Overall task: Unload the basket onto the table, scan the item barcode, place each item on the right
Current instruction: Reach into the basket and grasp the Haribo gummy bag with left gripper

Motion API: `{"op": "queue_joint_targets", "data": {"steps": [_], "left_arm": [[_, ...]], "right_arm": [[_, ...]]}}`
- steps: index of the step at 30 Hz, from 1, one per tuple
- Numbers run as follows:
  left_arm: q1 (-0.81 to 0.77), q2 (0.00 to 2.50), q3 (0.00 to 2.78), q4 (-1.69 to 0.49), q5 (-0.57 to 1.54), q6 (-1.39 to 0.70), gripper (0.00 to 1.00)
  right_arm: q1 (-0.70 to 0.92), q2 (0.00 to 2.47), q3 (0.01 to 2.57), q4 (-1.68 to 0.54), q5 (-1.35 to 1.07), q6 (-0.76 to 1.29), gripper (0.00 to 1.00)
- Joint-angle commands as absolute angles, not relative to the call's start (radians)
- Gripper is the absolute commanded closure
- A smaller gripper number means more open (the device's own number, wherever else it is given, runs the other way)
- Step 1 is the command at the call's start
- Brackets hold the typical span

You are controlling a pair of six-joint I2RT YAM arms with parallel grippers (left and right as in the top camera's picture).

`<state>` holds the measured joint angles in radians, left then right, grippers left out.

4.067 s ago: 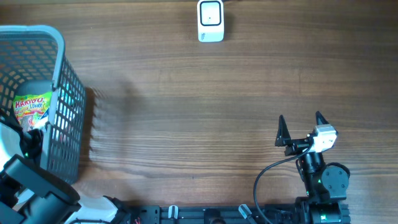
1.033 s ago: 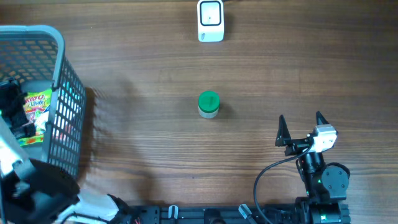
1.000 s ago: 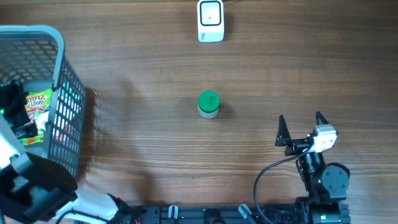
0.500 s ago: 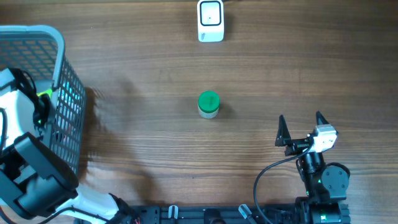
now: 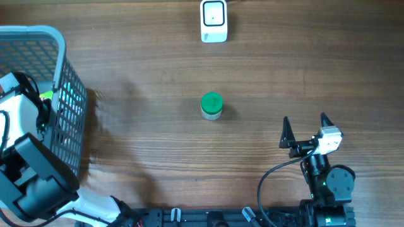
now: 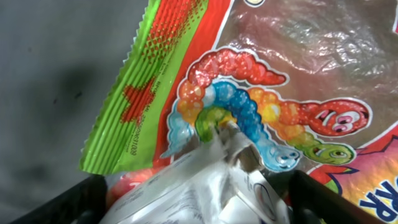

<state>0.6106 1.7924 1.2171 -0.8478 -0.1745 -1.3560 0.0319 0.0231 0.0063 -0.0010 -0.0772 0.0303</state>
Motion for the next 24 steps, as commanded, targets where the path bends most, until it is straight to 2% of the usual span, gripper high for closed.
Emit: {"op": "queue_joint_targets", "data": {"steps": [1, 3, 5, 14, 20, 21, 23, 24], "left_arm": [[0.607, 1.801, 1.193, -0.863, -0.141, -1.339, 0.2], [0.607, 1.758, 1.206, -0.863, -0.139, -1.314, 0.27], [0.607, 1.693, 1.236, -0.863, -0.139, -1.259, 0.28], [0.62, 1.261, 1.272, -0.837, -0.139, -1.234, 0.24], [0.62, 0.974, 1.272, -0.775, -0.181, -1.232, 0.25], [0.62, 0.958, 1.272, -0.783, -0.205, -1.212, 0.21], [0.62, 0.972, 1.272, -0.83, -0.27, -1.205, 0.0], [0.62, 1.013, 1.272, -0.872, -0.319, -1.205, 0.0]], "right_arm": [[0.031, 0.023, 0.006, 0.002, -0.067, 0.045, 0.01], [0.032, 0.023, 0.006, 0.002, -0.067, 0.045, 0.0], [0.031, 0.023, 0.006, 0.002, -0.067, 0.044, 0.0], [0.031, 0.023, 0.006, 0.002, -0.067, 0.045, 0.0], [0.032, 0.023, 0.005, 0.002, -0.067, 0.045, 0.0], [0.031, 0.023, 0.005, 0.002, -0.067, 0.045, 0.0], [0.032, 0.023, 0.006, 0.002, -0.067, 0.045, 0.0], [0.031, 0.023, 0.006, 0.002, -0.067, 0.045, 0.0]]}}
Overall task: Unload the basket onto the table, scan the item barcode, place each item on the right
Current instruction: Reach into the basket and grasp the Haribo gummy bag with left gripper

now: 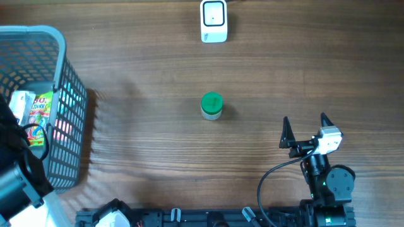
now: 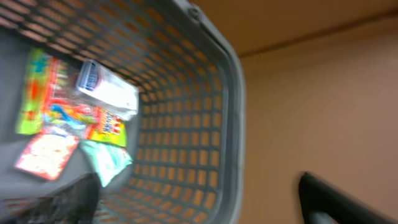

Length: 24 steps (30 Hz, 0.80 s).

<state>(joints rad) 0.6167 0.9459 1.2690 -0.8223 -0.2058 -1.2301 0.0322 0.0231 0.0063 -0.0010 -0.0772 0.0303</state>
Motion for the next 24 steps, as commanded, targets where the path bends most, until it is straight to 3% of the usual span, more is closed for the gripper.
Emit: {"op": "queue_joint_targets", "data": {"steps": [1, 10, 14, 22, 23, 24], "left_arm": [[0.62, 1.049, 1.272, -0.891, -0.34, -1.205, 0.0], [0.641, 1.516, 1.272, -0.933, -0.349, -1.234, 0.0], [0.679, 1.704, 1.272, -0.846, -0.323, -1.035, 0.0], [0.678, 1.876, 1.272, -0.733, -0.286, -0.867, 0.0], [0.68, 1.887, 1.272, -0.732, -0.285, -0.867, 0.18], [0.68, 1.887, 1.272, -0.733, -0.285, -0.867, 0.6]], "right_arm": [[0.031, 0.023, 0.005, 0.002, -0.067, 0.044, 0.0], [0.032, 0.023, 0.006, 0.002, -0.067, 0.045, 0.0], [0.032, 0.023, 0.006, 0.002, -0.067, 0.045, 0.0], [0.031, 0.023, 0.005, 0.002, -0.067, 0.045, 0.0], [0.031, 0.023, 0.006, 0.002, -0.067, 0.045, 0.0], [0.031, 0.023, 0.006, 0.002, -0.067, 0.045, 0.0]]}}
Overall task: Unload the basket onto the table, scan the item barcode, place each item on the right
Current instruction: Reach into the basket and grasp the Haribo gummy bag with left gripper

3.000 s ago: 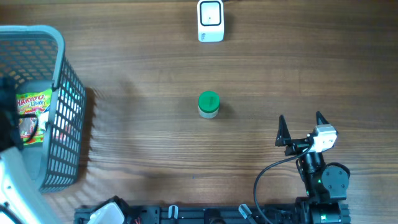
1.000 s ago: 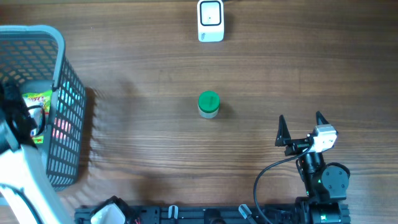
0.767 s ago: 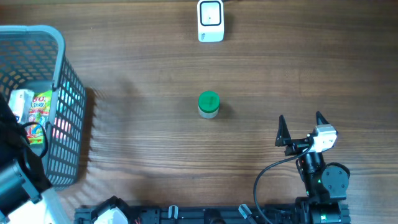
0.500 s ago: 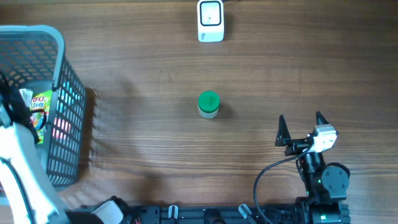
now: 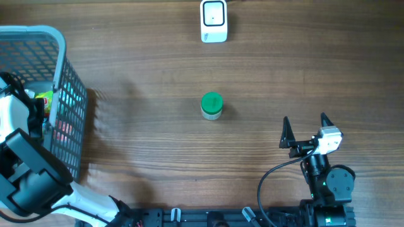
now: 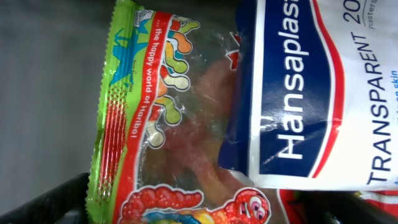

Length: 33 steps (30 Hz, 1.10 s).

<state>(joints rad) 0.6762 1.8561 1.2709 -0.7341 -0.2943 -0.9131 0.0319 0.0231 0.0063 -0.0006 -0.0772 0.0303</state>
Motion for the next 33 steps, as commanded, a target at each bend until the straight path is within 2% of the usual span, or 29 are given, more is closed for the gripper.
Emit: {"op": "queue_joint_targets", "data": {"steps": [1, 6, 13, 17, 18, 19, 20, 27, 33], "left_arm": [[0.68, 1.887, 1.272, -0.736, -0.285, -0.867, 0.96], [0.68, 1.8, 1.272, -0.744, -0.28, -0.867, 0.96], [0.68, 1.301, 1.272, -0.748, -0.138, -0.875, 0.96], [0.68, 1.19, 1.272, -0.783, -0.181, -0.876, 0.96], [0.68, 1.204, 1.272, -0.799, -0.186, -0.875, 0.71], [0.68, 1.224, 1.272, -0.81, -0.188, -0.875, 0.21], [0.68, 1.264, 1.272, -0.82, -0.187, -0.875, 0.0], [0.68, 1.648, 1.272, -0.879, -0.131, -0.931, 0.0], [0.676, 1.847, 1.272, -0.803, -0.123, -0.919, 0.0]], "right_arm": [[0.032, 0.023, 0.006, 0.002, -0.067, 0.045, 0.0], [0.031, 0.023, 0.006, 0.002, -0.067, 0.045, 0.0], [0.032, 0.023, 0.005, 0.002, -0.067, 0.045, 0.0], [0.032, 0.023, 0.006, 0.002, -0.067, 0.045, 0.0], [0.031, 0.023, 0.006, 0.002, -0.067, 0.045, 0.0], [0.031, 0.023, 0.006, 0.002, -0.067, 0.045, 0.01], [0.031, 0.023, 0.006, 0.002, -0.067, 0.046, 0.0], [0.031, 0.023, 0.006, 0.002, -0.067, 0.044, 0.0], [0.031, 0.03, 0.006, 0.002, -0.067, 0.045, 0.0]]}}
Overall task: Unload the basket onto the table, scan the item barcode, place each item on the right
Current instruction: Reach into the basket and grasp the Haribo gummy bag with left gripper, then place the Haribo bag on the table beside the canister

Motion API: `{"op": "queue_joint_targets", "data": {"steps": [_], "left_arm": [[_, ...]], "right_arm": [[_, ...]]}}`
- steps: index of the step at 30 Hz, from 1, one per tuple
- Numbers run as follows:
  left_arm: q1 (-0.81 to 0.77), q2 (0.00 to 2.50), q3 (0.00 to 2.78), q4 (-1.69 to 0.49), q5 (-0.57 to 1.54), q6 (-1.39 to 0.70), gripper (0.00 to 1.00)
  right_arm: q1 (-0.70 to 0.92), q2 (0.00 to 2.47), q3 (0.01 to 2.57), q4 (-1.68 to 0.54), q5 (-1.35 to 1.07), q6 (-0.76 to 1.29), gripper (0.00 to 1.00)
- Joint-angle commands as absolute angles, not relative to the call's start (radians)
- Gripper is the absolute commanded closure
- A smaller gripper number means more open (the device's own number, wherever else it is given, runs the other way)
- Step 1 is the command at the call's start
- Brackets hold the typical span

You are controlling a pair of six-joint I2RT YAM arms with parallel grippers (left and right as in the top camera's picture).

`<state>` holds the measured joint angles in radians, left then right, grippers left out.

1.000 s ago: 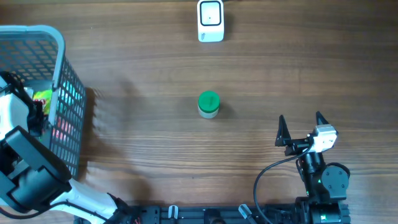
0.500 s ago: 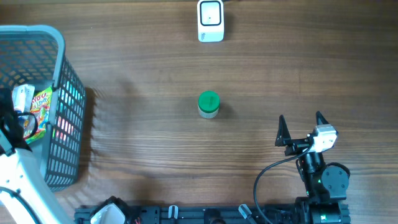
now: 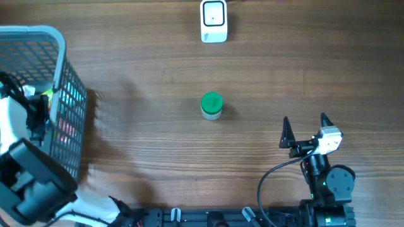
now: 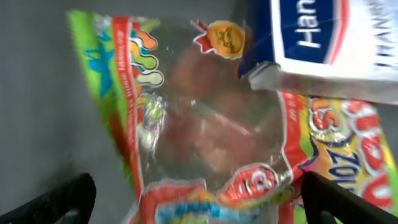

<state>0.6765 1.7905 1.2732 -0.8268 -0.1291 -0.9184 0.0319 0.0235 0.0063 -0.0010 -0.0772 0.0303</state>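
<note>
My left gripper is down inside the grey mesh basket, open. Its black fingertips stand on either side of a clear gummy-worm candy bag with green and red edges. A blue and white Hansaplast plaster box lies over the bag's upper right part. The picture is blurred. In the overhead view the left arm covers the basket's contents. The white barcode scanner stands at the table's far edge. My right gripper rests open at the near right, holding nothing.
A small jar with a green lid stands mid-table, between the scanner and the right gripper. The basket's mesh wall rises at the table's left side around the left arm.
The left wrist view has shifted: the candy bag now fills the space between the open fingers and the plaster box sits at the upper right. The right arm has not moved.
The left gripper was first open, low in the basket over the gummy bag and a crinkled white pack. Then it was high above the basket, the items small below. Then it was low again over bag and plaster box, and now mainly over the bag.
</note>
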Motion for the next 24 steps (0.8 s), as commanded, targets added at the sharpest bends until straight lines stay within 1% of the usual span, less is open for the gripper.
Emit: {"op": "queue_joint_targets", "data": {"steps": [1, 2, 3, 4, 5, 6, 10, 12, 18, 20, 22, 24], "left_arm": [[0.676, 1.872, 1.272, -0.781, -0.123, -0.919, 0.0], [0.676, 1.891, 1.272, -0.764, -0.123, -0.919, 0.0], [0.676, 1.903, 1.272, -0.754, -0.123, -0.919, 0.04], [0.676, 1.911, 1.272, -0.747, -0.124, -0.915, 0.48], [0.676, 1.912, 1.272, -0.742, -0.124, -0.916, 0.89], [0.676, 1.911, 1.272, -0.735, -0.124, -0.915, 0.96], [0.677, 1.887, 1.272, -0.722, -0.123, -0.896, 0.96], [0.676, 1.813, 1.272, -0.73, -0.123, -0.893, 0.96], [0.676, 1.427, 1.272, -0.775, -0.089, -0.894, 0.96], [0.676, 1.228, 1.272, -0.79, -0.019, -0.894, 0.96], [0.676, 1.138, 1.272, -0.79, 0.045, -0.898, 0.96], [0.676, 1.02, 1.272, -0.785, 0.159, -0.919, 0.96]], "right_arm": [[0.031, 0.03, 0.006, 0.002, -0.067, 0.045, 0.0], [0.031, 0.03, 0.006, 0.002, -0.067, 0.045, 0.0], [0.031, 0.03, 0.006, 0.002, -0.067, 0.045, 0.0], [0.031, 0.03, 0.006, 0.002, -0.067, 0.045, 0.0], [0.031, 0.03, 0.006, 0.002, -0.067, 0.045, 0.0], [0.032, 0.03, 0.006, 0.002, -0.067, 0.045, 0.0], [0.032, 0.03, 0.005, 0.002, -0.067, 0.045, 0.0], [0.031, 0.03, 0.006, 0.002, -0.067, 0.045, 0.0], [0.032, 0.03, 0.006, 0.002, -0.067, 0.045, 0.0], [0.031, 0.03, 0.006, 0.002, -0.067, 0.045, 0.0], [0.031, 0.03, 0.006, 0.002, -0.067, 0.045, 0.01], [0.031, 0.03, 0.006, 0.002, -0.067, 0.044, 0.0]]}}
